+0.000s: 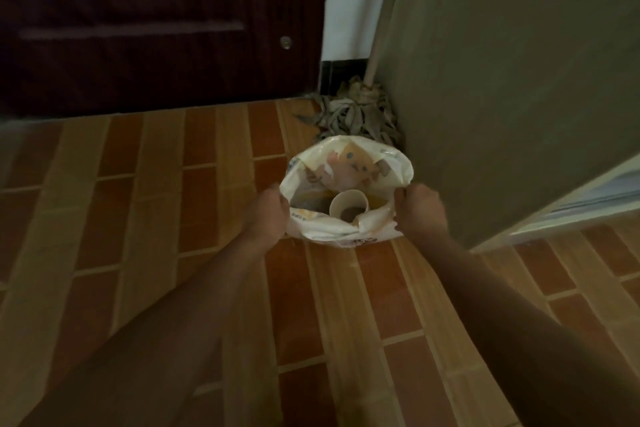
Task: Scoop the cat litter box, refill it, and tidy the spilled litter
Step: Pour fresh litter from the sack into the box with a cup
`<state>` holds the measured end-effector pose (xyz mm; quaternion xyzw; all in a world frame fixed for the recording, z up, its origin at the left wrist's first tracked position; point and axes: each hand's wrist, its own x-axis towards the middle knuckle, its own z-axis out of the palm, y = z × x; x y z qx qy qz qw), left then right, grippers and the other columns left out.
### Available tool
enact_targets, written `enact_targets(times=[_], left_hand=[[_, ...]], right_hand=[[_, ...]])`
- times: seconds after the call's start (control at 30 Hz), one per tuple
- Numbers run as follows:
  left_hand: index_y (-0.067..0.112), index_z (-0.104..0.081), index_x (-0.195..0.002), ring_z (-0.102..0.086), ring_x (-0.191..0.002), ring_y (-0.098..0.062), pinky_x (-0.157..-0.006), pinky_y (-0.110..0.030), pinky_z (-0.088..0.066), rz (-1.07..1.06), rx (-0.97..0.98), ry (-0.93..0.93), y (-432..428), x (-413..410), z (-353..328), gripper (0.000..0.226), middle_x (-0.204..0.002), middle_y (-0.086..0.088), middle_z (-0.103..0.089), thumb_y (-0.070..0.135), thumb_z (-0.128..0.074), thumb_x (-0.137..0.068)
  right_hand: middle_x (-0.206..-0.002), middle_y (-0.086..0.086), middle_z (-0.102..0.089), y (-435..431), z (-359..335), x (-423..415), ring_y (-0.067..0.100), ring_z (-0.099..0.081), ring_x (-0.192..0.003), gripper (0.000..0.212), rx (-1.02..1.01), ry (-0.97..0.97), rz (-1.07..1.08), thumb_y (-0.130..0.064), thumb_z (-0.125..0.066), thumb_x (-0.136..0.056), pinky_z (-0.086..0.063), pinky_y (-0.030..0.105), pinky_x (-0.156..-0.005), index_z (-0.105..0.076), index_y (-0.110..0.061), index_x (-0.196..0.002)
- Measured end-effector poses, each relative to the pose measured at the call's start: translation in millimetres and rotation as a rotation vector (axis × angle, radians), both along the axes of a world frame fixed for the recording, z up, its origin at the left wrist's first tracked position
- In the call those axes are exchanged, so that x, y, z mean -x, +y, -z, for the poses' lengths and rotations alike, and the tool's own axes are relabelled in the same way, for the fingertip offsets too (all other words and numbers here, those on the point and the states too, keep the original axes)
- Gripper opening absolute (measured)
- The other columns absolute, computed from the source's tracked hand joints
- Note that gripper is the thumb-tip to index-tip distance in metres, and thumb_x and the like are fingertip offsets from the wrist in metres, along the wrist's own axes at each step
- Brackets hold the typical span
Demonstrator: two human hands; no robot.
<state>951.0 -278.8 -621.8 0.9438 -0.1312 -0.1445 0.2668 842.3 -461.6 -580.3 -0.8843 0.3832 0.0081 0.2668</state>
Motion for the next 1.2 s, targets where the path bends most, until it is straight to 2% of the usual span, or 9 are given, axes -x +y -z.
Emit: enact_targets(times=[0.1,0.17,0.3,0.5,0.6,0.7,0.93,1.1,1.2], left_hand=[[0.003,-0.056,-0.115,-0.062,-0.096,-0.032,-0.075,-0.035,-0.047,-0.077,-0.073,-0.036,51.8,8.5,-13.0,0.03,-0.105,-0.015,-0.064,0.018,-0.036,-0.099],[0.001,-0.058,-0.112,-0.062,-0.092,-0.03,-0.077,-0.037,-0.049,-0.147,-0.037,-0.045,88.8,14.3,-20.3,0.029,-0.105,-0.017,-0.065,0.017,-0.037,-0.098],[-0.002,-0.058,-0.108,-0.059,-0.087,-0.027,-0.069,-0.031,-0.039,-0.274,-0.107,-0.057,161.2,31.8,-42.4,0.03,-0.101,-0.018,-0.063,0.016,-0.036,-0.099],[0.007,-0.056,-0.106,-0.056,-0.085,-0.022,-0.073,-0.031,-0.044,-0.442,-0.175,-0.113,256.5,57.2,-83.9,0.024,-0.1,-0.009,-0.061,0.016,-0.034,-0.099],[0.005,-0.056,-0.109,-0.059,-0.089,-0.024,-0.073,-0.03,-0.043,-0.506,-0.216,-0.123,295.2,63.6,-92.2,0.027,-0.101,-0.011,-0.062,0.015,-0.034,-0.099],[0.008,-0.057,-0.105,-0.056,-0.083,-0.019,-0.07,-0.027,-0.042,-0.56,-0.253,-0.106,331.3,75.5,-92.9,0.026,-0.097,-0.007,-0.061,0.016,-0.033,-0.099],[0.01,-0.057,-0.105,-0.054,-0.078,-0.013,-0.067,-0.026,-0.044,-0.736,-0.183,-0.091,385.5,111.9,-78.3,0.025,-0.088,-0.001,-0.056,0.02,-0.035,-0.1],[0.009,-0.056,-0.106,-0.05,-0.077,-0.011,-0.061,-0.018,-0.036,-0.791,-0.14,-0.092,415.2,129.6,-62.9,0.023,-0.091,-0.005,-0.056,0.017,-0.036,-0.1],[0.008,-0.056,-0.105,-0.05,-0.073,-0.012,-0.061,-0.02,-0.038,-0.821,-0.136,-0.05,430.5,138.2,-45.9,0.023,-0.087,-0.005,-0.057,0.016,-0.036,-0.1]], right_hand=[[-0.096,0.022,-0.066,37.0,-9.8,-14.4,0.036,-0.064,-0.091,0.031,-0.013,0.016,-0.117,-0.018,-0.038,-0.097,-0.047,0.032,-0.068,-0.058,0.005,-0.094],[-0.101,0.023,-0.064,65.2,-14.2,-24.1,0.038,-0.062,-0.095,0.028,-0.045,0.011,-0.203,-0.018,-0.037,-0.097,-0.048,0.032,-0.075,-0.057,0.001,-0.094],[-0.096,0.023,-0.066,128.9,-28.3,-38.5,0.039,-0.065,-0.087,0.03,-0.074,-0.07,-0.331,-0.018,-0.038,-0.097,-0.054,0.042,-0.076,-0.058,0.005,-0.098],[-0.093,0.023,-0.066,222.7,-53.0,-48.8,0.039,-0.066,-0.082,0.034,-0.153,-0.101,-0.519,-0.018,-0.037,-0.098,-0.056,0.048,-0.072,-0.06,0.007,-0.096],[-0.093,0.021,-0.066,260.9,-57.6,-50.7,0.036,-0.066,-0.083,0.033,-0.154,-0.072,-0.61,-0.018,-0.037,-0.099,-0.055,0.045,-0.072,-0.06,0.006,-0.097],[-0.089,0.02,-0.067,295.9,-53.4,-53.9,0.03,-0.064,-0.075,0.034,-0.134,-0.037,-0.684,-0.019,-0.037,-0.099,-0.052,0.035,-0.059,-0.062,0.005,-0.094],[-0.088,0.021,-0.066,360.2,-41.9,-48.5,0.034,-0.066,-0.077,0.034,-0.167,-0.008,-0.795,-0.018,-0.037,-0.098,-0.056,0.048,-0.07,-0.06,0.005,-0.093],[-0.088,0.017,-0.065,391.6,-30.2,-40.0,0.03,-0.064,-0.077,0.033,-0.114,0.007,-0.862,-0.019,-0.037,-0.099,-0.054,0.04,-0.067,-0.06,0.004,-0.095],[-0.09,0.017,-0.062,405.1,-16.8,-36.9,0.026,-0.055,-0.075,0.033,-0.069,0.038,-0.907,-0.017,-0.036,-0.099,-0.039,0.031,-0.061,-0.06,0.005,-0.098]])
